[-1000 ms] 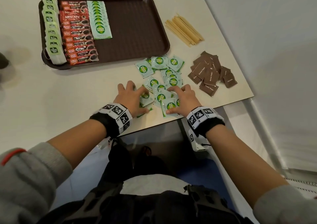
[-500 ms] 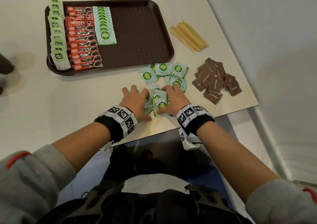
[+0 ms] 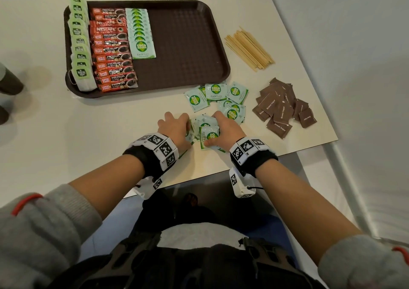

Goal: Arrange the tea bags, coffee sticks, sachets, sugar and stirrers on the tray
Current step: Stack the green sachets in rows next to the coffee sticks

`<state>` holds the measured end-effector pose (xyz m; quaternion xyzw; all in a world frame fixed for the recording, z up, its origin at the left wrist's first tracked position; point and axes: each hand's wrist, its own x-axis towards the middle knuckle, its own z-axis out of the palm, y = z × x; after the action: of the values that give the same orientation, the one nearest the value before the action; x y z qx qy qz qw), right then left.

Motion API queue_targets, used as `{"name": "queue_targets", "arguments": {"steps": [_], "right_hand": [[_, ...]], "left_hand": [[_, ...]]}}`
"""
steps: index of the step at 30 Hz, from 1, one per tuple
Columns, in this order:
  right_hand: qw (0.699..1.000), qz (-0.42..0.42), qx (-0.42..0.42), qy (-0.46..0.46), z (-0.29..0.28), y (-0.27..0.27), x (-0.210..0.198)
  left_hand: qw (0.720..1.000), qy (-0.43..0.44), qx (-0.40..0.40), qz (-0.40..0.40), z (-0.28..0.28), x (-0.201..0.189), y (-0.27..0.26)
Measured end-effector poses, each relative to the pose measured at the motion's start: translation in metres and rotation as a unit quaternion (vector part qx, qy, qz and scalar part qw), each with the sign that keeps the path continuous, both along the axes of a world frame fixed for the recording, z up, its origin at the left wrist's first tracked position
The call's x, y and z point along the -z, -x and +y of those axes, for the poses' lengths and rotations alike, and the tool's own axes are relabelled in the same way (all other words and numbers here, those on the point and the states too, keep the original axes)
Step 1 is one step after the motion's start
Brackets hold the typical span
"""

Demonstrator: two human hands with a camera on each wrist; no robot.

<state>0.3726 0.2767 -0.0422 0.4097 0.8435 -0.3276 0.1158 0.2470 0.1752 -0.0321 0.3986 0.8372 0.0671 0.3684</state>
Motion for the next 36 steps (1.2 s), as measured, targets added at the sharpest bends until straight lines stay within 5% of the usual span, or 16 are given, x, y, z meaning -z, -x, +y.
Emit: {"name": "queue_targets", "arguments": {"steps": [17,23,27,33,36], "right_hand": [[0.995,0.08,0.033,0.053,0.015,0.026,-0.017],[0.976,0.187,0.037,0.102,0.021,0.063,-0.03],[0.971,0.212,0.01,0.109,0.025,0.094,-0.034],[0.966,0.231,0.014,0.117,0.032,0.141,-0.04],[0.961,0.247,0.024,0.12,0.031,0.165,-0.041]], "left_hand": [[0.989,-0.115,-0.06,-0.065,-0.006,0.005,0.039],[0.946,-0.215,-0.185,-0.156,-0.005,-0.002,0.069],[0.89,-0.266,-0.28,-0.243,-0.001,-0.01,0.089],[0.83,-0.32,-0.335,-0.311,0.006,-0.021,0.13],[0.827,-0.322,-0.33,-0.321,0.007,-0.025,0.148]]}}
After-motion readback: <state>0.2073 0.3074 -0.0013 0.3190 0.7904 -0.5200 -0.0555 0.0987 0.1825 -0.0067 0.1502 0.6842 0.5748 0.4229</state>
